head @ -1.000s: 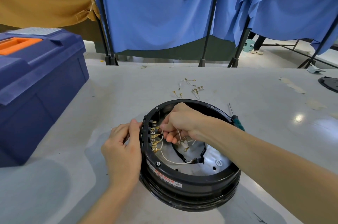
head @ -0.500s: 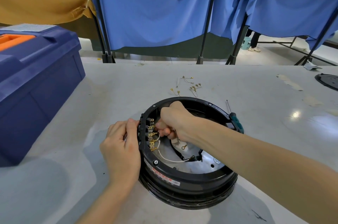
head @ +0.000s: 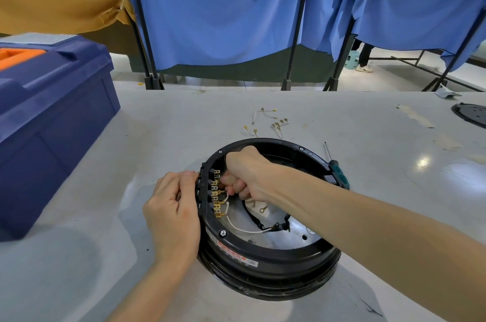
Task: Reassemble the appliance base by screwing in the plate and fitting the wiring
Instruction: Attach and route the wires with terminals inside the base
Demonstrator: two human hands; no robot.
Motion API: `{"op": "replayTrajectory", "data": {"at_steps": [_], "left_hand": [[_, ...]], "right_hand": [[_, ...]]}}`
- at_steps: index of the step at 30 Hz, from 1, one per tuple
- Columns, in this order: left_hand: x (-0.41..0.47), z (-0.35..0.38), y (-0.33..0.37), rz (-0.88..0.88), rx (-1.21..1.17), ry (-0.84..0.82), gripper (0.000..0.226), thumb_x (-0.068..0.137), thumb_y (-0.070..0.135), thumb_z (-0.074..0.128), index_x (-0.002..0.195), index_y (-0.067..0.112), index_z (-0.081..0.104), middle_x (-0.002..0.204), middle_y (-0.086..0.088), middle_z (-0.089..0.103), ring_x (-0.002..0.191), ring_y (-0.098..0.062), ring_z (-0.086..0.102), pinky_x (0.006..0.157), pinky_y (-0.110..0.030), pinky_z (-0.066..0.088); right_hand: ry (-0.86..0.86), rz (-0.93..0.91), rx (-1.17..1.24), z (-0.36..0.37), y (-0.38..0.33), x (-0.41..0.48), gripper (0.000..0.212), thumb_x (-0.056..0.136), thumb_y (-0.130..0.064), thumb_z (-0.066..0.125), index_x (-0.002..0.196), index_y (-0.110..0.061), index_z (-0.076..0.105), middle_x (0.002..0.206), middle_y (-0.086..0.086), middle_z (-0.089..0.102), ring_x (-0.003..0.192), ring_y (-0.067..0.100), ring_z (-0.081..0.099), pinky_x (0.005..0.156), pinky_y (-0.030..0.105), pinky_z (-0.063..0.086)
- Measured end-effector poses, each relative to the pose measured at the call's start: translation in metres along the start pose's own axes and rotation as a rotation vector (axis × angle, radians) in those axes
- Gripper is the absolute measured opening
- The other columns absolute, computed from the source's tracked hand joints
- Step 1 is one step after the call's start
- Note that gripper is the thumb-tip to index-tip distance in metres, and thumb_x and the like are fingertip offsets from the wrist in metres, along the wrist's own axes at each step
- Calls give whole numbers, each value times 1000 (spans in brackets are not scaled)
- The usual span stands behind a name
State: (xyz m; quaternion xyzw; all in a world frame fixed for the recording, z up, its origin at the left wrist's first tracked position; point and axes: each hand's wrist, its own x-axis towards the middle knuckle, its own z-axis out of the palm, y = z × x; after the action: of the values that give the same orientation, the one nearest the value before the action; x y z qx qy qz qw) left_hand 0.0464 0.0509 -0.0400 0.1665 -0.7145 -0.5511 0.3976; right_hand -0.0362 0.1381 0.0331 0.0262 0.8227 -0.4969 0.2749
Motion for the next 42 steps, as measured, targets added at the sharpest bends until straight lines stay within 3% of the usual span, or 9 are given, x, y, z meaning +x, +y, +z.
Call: {"op": "replayTrajectory", "data": {"at_steps": [8, 13, 16, 20, 23, 27, 33, 39, 42], "left_hand": [[0, -3, 2, 3, -10, -4, 35, 94, 8, 56, 71, 30, 71, 77, 19, 69, 84, -5, 62, 73, -12, 43], [-2, -4, 8, -25, -35, -8, 32, 94, 12, 57, 71, 31, 71, 78, 21, 69, 86, -2, 62, 75, -11, 43], [-4, -4, 12, -47, -24, -10, 25, 92, 14, 59, 75, 24, 74, 81, 15, 70, 88, -1, 61, 78, -18, 45], [-8, -9, 14, -58, -33, 28, 15, 90, 16, 66, 76, 17, 73, 84, 6, 69, 79, 5, 62, 71, -5, 45], [-10, -13, 11, -49, -33, 31, 21, 87, 18, 69, 67, 24, 71, 79, 8, 70, 78, -2, 64, 71, -9, 48], [-9, -14, 10, -24, 8, 12, 29, 89, 17, 67, 62, 27, 68, 75, 18, 68, 83, -11, 63, 78, -25, 47], [-17, -14, 16, 37, 159, 8, 32, 95, 20, 58, 66, 16, 70, 78, 14, 66, 82, -2, 55, 72, -4, 36], [-22, -11, 17, 86, 210, 15, 42, 97, 26, 48, 69, 4, 70, 74, 7, 61, 81, -15, 54, 70, -19, 35], [-22, -11, 16, 112, 224, 24, 47, 95, 31, 43, 67, 3, 67, 70, 5, 58, 78, -20, 53, 68, -26, 35]], "right_hand": [[-96, -253, -410, -20, -1, -17, 17, 93, 3, 53, 101, 15, 61, 74, 24, 65, 45, 21, 59, 44, 25, 49], [120, -609, -661, -32, 5, -32, 14, 85, -5, 66, 95, -9, 75, 98, 8, 70, 102, 32, 60, 88, 43, 52], [69, -642, -674, -33, 11, -36, 9, 83, -14, 73, 90, -15, 78, 100, 2, 69, 110, 31, 52, 95, 46, 47], [62, -679, -771, -24, 18, -34, 12, 83, -17, 70, 93, -20, 77, 110, 4, 58, 108, 33, 47, 100, 46, 40], [45, -685, -784, -22, 15, -30, 13, 80, -11, 70, 90, -17, 77, 104, 5, 62, 103, 31, 50, 95, 38, 43], [-36, -663, -766, -23, 9, -29, 12, 78, -1, 70, 88, -5, 77, 62, -6, 59, 61, 11, 55, 51, 13, 37], [-142, -688, -750, -27, 9, -25, 9, 81, 2, 68, 86, 4, 75, 74, 12, 69, 45, 2, 53, 47, 15, 42], [-184, -657, -684, -31, 14, -20, 6, 84, 1, 64, 84, 2, 70, 48, 2, 62, 40, 13, 57, 47, 22, 49], [-221, -642, -664, -32, 13, -20, 4, 83, 3, 64, 84, 2, 68, 54, 16, 65, 41, 15, 58, 44, 21, 47]]}}
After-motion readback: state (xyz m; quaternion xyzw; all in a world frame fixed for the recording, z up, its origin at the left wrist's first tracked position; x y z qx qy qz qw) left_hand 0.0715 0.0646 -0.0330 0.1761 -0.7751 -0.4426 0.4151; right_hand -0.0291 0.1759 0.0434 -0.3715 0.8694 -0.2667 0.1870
